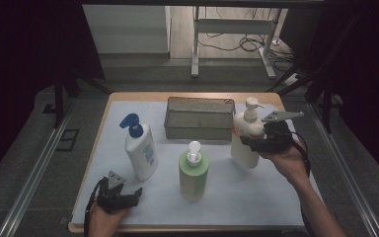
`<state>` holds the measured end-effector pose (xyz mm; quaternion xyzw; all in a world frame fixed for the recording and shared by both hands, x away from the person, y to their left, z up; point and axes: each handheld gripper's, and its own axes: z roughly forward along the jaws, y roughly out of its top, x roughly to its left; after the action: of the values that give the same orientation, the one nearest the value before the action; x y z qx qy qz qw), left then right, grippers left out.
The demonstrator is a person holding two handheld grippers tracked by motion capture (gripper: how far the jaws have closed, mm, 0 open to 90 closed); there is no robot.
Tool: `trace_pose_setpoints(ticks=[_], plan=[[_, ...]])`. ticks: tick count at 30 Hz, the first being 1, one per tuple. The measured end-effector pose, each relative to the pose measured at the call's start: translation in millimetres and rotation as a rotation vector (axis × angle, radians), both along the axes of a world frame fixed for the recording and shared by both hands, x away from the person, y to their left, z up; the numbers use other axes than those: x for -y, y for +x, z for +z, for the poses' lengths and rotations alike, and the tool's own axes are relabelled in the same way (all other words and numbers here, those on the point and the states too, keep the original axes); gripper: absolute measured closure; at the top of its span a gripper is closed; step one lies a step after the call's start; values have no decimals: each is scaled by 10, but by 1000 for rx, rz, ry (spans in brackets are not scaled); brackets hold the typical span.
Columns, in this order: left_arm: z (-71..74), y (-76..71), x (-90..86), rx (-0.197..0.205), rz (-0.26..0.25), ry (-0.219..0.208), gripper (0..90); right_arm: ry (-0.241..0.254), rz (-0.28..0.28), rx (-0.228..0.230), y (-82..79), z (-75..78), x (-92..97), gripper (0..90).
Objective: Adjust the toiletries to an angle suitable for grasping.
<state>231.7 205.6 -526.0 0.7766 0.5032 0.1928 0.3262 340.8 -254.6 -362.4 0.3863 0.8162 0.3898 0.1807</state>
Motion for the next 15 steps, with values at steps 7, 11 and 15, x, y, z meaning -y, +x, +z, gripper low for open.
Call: trace_pose_setpoints(ticks=[7,11,15], plan=[[0,1,0,0,1,0,130,1,12,2,61,99,-138,372],[0,1,0,0,1,1,130,13,16,0,104,150,-214,372],[0,1,0,0,0,1,130,21,21,2,138,190,-296,372]])
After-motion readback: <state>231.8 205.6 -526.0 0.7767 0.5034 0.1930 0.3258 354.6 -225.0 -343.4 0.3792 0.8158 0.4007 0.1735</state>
